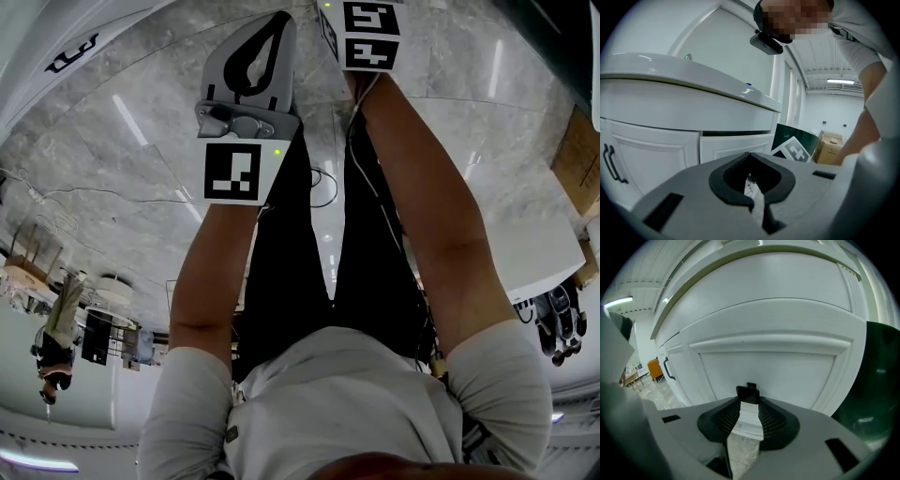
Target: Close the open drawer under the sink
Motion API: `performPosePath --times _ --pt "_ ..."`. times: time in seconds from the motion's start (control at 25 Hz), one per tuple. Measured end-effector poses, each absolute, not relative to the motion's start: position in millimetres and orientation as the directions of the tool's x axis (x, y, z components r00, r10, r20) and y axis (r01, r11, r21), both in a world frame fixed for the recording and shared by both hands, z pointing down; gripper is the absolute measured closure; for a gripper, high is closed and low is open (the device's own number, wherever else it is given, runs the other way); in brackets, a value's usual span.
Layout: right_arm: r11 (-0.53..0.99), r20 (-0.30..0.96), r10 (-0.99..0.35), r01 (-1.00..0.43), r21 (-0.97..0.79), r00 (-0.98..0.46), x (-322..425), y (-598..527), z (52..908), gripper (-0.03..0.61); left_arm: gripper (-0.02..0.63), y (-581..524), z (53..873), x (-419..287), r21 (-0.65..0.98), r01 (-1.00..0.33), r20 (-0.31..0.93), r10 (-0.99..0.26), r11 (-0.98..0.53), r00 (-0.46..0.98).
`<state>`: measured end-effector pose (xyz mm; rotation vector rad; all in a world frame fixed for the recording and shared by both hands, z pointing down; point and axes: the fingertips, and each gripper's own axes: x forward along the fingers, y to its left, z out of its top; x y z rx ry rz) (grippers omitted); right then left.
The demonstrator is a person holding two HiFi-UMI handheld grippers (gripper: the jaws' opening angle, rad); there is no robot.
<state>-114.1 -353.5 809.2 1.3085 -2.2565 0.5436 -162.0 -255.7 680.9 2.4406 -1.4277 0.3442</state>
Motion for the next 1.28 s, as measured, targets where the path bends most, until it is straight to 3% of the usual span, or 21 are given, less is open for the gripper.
performPosePath --times 0.56,0.84,1.28 --pt "0.465 0.558 -0.712 -0.882 -0.079 -0.426 -119 -379 800 0.433 0.604 -272 679 -170 0.134 -0.88 0.341 -0.812 -0.457 0.473" --pt "0.475 0.572 -0.692 -0.874 -0.1 -0.442 -116 -360 798 0.387 0.604 -269 662 -171 0.112 -0.882 0.335 -0.818 -0.457 0.467" --pt "0.525 0.539 -0.692 -0.847 -0.08 -0.48 -82 -299 682 0.383 0.604 -243 575 -160 0.129 -0.9 0.336 -0.836 -0.416 0.434"
